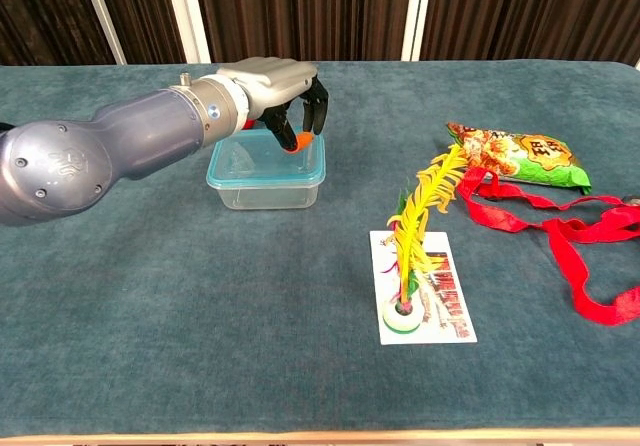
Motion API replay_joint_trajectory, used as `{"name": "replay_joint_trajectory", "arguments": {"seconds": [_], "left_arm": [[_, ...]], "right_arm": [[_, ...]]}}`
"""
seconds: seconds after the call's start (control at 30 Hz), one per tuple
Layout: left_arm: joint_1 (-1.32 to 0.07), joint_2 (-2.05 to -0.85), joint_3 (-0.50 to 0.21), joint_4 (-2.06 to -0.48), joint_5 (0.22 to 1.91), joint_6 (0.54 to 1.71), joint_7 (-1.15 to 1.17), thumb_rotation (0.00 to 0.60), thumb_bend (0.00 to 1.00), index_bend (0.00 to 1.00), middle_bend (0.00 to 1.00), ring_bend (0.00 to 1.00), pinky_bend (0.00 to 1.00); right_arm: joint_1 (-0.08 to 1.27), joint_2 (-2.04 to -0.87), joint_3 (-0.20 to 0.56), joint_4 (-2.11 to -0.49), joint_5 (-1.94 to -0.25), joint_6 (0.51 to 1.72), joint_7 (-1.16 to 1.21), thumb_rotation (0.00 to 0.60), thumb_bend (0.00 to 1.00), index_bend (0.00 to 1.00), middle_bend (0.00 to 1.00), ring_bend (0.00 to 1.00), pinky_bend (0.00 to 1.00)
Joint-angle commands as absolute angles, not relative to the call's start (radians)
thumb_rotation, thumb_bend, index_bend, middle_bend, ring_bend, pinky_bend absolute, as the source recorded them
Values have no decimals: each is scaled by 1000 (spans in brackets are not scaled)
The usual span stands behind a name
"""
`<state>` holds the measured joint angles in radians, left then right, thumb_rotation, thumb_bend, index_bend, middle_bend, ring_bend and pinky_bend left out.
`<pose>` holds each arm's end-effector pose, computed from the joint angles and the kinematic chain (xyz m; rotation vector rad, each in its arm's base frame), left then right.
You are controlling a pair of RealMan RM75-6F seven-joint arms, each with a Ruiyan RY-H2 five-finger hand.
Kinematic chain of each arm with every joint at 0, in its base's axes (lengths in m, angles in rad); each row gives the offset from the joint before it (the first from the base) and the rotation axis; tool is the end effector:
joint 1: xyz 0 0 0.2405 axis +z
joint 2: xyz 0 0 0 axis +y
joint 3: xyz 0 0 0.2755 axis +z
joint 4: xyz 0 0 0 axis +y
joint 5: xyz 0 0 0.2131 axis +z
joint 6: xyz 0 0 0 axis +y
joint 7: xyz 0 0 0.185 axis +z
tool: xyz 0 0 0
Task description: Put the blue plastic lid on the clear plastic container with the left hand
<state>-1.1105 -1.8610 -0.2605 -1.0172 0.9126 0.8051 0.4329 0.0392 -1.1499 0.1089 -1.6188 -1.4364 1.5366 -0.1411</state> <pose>-0.0478 0.4694 -0.1126 -1.9467 -0.7933 -0.8902 -0.3375 -0.2195 0.1771 1.2763 -0.8059 0.8253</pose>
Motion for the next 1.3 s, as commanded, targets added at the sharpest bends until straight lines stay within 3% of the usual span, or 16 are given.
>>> {"name": "replay_joint_trajectory", "arguments": {"seconds": [0.03,0.73,1.3], "left_arm": [[-1109,-1863,-261,-1014,915,805,436,600,461,491,435,100,126],[-1103,-1895,-271,-969,948,809,435,600,473,552,465,100,126],[-1102,-1913,-271,-941,971,814,457,600,478,610,563,160,126]], "right_arm": [[39,-1150,109,-1619,-1436,1536,-141,600,268,137,0,34,0],[40,-1148,108,-1624,-1432,1531,-140,600,269,138,0,34,0],[40,-1146,109,-1629,-1427,1528,-141,600,269,137,0,34,0]]}}
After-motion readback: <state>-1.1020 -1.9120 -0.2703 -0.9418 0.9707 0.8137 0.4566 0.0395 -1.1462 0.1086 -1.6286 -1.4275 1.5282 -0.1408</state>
